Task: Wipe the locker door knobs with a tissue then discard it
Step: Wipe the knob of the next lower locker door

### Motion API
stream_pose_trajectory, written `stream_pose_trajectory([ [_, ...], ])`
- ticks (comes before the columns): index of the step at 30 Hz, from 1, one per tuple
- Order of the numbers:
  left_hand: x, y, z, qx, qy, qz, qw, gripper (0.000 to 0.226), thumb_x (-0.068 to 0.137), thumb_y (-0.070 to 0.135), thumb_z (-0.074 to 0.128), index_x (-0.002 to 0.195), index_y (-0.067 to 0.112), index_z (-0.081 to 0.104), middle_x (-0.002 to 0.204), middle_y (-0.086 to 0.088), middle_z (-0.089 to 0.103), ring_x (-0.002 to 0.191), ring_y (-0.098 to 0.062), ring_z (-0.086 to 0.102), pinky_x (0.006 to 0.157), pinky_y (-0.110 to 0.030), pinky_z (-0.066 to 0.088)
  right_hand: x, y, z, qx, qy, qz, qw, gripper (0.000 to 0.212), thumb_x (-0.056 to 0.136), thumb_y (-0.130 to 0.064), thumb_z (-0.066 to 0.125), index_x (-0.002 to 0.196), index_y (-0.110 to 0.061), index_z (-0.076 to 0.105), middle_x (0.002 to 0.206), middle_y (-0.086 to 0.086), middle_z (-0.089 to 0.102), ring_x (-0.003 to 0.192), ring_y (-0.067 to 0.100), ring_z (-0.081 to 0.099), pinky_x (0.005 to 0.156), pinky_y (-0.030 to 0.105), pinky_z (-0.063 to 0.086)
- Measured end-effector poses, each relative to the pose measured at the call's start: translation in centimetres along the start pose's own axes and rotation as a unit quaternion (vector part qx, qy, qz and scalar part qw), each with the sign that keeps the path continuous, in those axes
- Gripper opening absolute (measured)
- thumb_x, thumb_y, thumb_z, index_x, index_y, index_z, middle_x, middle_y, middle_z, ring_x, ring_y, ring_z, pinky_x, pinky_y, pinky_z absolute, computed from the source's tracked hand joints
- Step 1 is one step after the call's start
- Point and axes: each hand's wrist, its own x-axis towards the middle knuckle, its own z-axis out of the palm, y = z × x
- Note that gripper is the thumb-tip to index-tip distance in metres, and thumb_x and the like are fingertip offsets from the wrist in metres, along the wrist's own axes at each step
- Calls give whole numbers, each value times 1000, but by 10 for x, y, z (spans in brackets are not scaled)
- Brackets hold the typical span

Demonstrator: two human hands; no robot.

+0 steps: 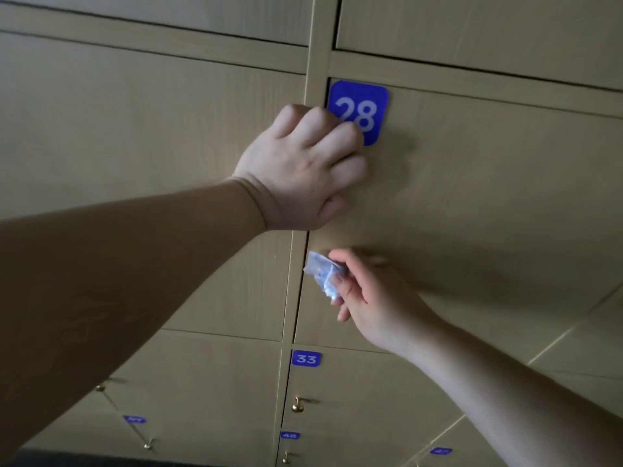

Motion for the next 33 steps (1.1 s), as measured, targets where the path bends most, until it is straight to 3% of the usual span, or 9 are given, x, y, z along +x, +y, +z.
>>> stream_pose_trajectory([
  [3, 1, 0, 1, -5, 4, 1, 1000, 25, 88, 29, 32, 96, 14, 51, 103, -10, 65, 91, -31, 38, 73, -44, 28, 9, 0, -4, -57, 31, -50, 997, 15, 95, -22, 63, 110, -23, 62, 73, -24, 55, 58, -11, 55, 59, 14, 45],
  [8, 1, 1, 4, -11, 14, 2, 1000, 26, 88, 29, 29, 98, 14, 49, 104, -9, 65, 92, -31, 37, 74, -44, 29, 15, -2, 3, -102, 43, -86, 990, 7, 92, -21, 65, 96, -18, 60, 70, -12, 60, 58, 7, 58, 56, 33, 51],
  [15, -2, 1, 5, -20, 6, -3, 1000, 30, 89, 31, 30, 100, 14, 52, 107, -11, 65, 96, -31, 38, 75, -45, 29, 4, 16, 21, 143, 122, 28, 982, 19, 102, -29, 46, 87, -33, 57, 64, 5, 67, 55, 15, 68, 56, 43, 57],
  [18, -1, 2, 5, -15, 3, -3, 1000, 29, 87, 30, 34, 99, 14, 55, 107, -10, 65, 98, -31, 37, 77, -45, 30, -2, 15, 17, 225, 146, 53, 962, 19, 96, -36, 44, 90, -42, 62, 73, 7, 72, 56, 20, 69, 55, 28, 54],
  [21, -3, 2, 6, 0, 8, -1, 1000, 25, 83, 30, 48, 101, 14, 55, 108, -11, 65, 100, -31, 37, 78, -45, 29, -4, 13, 17, 249, 148, 52, 956, 19, 100, -24, 45, 97, -36, 59, 67, 0, 70, 54, 14, 68, 54, 21, 52],
  [23, -2, 2, 7, 4, 5, -1, 1000, 26, 83, 32, 51, 101, 13, 56, 109, -11, 64, 100, -31, 36, 79, -45, 29, -2, 13, 19, 227, 141, 54, 962, 25, 102, -17, 46, 101, -39, 59, 66, -2, 69, 56, 10, 67, 58, 23, 52],
  [26, 0, 2, 7, 10, 7, -7, 1000, 25, 85, 31, 49, 100, 13, 58, 108, -11, 65, 100, -30, 36, 79, -44, 29, -1, 18, 26, 140, 86, 39, 986, 23, 97, -30, 56, 110, -48, 58, 76, -2, 70, 65, 11, 69, 69, 36, 57],
  [28, -1, 1, 7, 21, 12, -7, 1000, 25, 85, 30, 48, 101, 13, 57, 108, -11, 65, 100, -30, 35, 79, -44, 28, 3, 16, 28, 58, 71, -2, 996, 24, 92, -33, 61, 114, -41, 56, 80, -6, 67, 69, 15, 69, 71, 44, 58],
  [33, 0, 1, 9, 28, 19, -3, 999, 26, 81, 29, 48, 101, 13, 54, 110, -10, 66, 100, -30, 34, 79, -44, 28, 12, 4, 23, -24, 103, -40, 994, 11, 93, -25, 65, 95, -16, 58, 68, -12, 61, 56, 10, 65, 55, 35, 53],
])
